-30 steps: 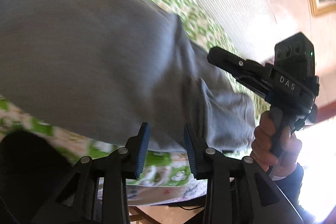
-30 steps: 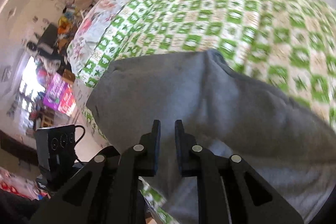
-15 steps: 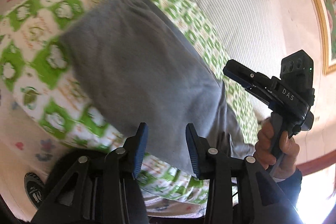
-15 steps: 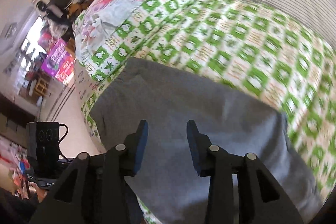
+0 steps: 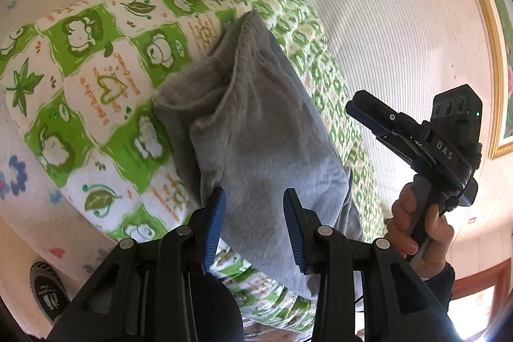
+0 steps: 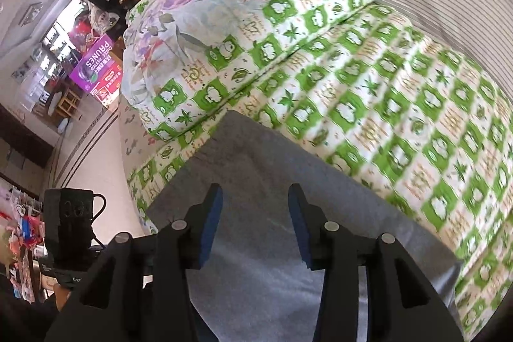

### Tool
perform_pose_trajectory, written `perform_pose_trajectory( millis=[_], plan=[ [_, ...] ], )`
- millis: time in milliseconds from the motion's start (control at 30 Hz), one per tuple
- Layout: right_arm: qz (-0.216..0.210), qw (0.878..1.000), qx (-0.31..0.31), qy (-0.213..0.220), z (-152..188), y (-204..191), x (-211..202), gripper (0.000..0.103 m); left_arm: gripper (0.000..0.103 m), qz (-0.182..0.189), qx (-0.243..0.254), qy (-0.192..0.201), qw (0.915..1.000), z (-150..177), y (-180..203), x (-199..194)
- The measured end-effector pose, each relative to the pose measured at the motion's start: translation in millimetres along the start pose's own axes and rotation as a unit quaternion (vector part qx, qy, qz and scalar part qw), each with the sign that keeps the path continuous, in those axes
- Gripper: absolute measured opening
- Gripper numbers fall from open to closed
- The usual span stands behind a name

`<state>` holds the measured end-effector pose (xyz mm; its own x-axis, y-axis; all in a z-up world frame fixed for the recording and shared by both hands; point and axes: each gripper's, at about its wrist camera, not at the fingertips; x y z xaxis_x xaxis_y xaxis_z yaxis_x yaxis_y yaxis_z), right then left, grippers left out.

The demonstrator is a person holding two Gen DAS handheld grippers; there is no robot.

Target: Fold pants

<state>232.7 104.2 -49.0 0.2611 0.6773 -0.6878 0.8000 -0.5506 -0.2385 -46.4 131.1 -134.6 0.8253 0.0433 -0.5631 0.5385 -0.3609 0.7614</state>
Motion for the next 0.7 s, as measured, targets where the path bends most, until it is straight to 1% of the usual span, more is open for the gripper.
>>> perform_pose_trajectory(
  millis=[133, 300, 433, 533, 633, 700],
  plan=[
    [0.002, 1.0, -0.013, -0.009, -7, -6, 14, 0.045, 0.038, 0.002, -0.013, 0.004, 0.9999, -7, -4, 4],
    [0.002, 0.999, -0.031, -0.016, -17, -12, 30, 0.045, 0.038, 0.02, -0.047, 0.003, 0.9987, -7, -18, 6],
    [0.007, 0.999, -0.043, -0.026, -24, -16, 46, 0.051, 0.039, 0.032, -0.074, 0.006, 0.9967, -9, -28, 11],
    [0.009, 0.998, -0.048, -0.039, -27, -17, 61, 0.051, 0.039, 0.038, -0.094, 0.008, 0.9949, -9, -33, 11],
    [0.009, 0.998, -0.053, -0.045, -27, -21, 70, 0.051, 0.039, 0.036, -0.085, 0.011, 0.9957, -8, -32, 0],
    [0.003, 0.997, -0.055, -0.046, -28, -25, 73, 0.051, 0.041, 0.037, -0.077, 0.017, 0.9962, -6, -30, -10]
  ],
)
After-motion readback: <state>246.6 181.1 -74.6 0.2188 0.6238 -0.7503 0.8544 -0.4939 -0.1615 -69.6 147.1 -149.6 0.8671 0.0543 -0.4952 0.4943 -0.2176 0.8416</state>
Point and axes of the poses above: each gripper's, at about its wrist camera, not at the fingertips, and x roughly the way its jaws point, y to its right, z to its underside, and after that the axes turned 12 degrees about y, right-handed
